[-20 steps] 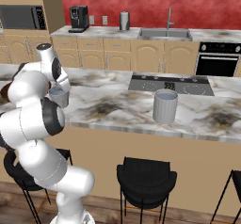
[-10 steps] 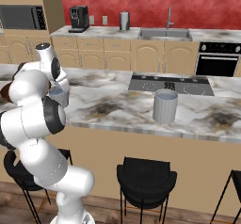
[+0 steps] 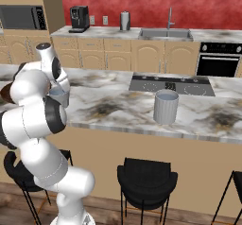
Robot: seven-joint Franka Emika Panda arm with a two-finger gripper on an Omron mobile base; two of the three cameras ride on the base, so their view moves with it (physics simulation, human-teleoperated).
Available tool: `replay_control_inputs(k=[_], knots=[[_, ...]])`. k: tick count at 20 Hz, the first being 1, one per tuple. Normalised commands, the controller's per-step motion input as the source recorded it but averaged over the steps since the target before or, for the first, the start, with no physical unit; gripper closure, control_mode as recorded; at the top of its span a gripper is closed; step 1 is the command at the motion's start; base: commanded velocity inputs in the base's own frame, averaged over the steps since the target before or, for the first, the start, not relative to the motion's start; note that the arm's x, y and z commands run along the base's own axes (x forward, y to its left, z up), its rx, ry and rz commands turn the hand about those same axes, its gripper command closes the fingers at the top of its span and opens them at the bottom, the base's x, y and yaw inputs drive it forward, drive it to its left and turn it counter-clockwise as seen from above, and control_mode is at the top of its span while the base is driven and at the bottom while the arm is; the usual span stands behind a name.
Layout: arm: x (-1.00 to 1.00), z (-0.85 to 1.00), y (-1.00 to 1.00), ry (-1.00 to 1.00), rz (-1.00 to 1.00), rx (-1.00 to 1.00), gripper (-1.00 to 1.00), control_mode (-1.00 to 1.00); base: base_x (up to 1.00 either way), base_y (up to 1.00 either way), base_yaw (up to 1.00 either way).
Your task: There are four ice cubes in the ice bowl. Place two ice cubes in each glass of water.
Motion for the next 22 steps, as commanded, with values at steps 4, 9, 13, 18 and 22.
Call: replay_control_inputs(k=[4, 9, 13, 18, 22], knots=[[-0.09, 0.32, 0.0, 0.0, 0.0, 0.03, -1.0, -1.0, 0.0, 0.0, 0.0], [-0.25, 0.17, 0.07, 0.0, 0.11, 0.0, -1.0, -1.0, 0.0, 0.0, 0.0], [-0.47, 0.01, 0.06, 0.0, 0.3, 0.0, -1.0, -1.0, 0.0, 0.0, 0.0], [-0.42, 0.1, 0.02, -0.03, 0.39, 0.0, -1.0, -1.0, 0.0, 0.0, 0.0], [-0.22, 0.18, 0.17, -0.06, 0.43, 0.0, -1.0, -1.0, 0.0, 0.0, 0.0]])
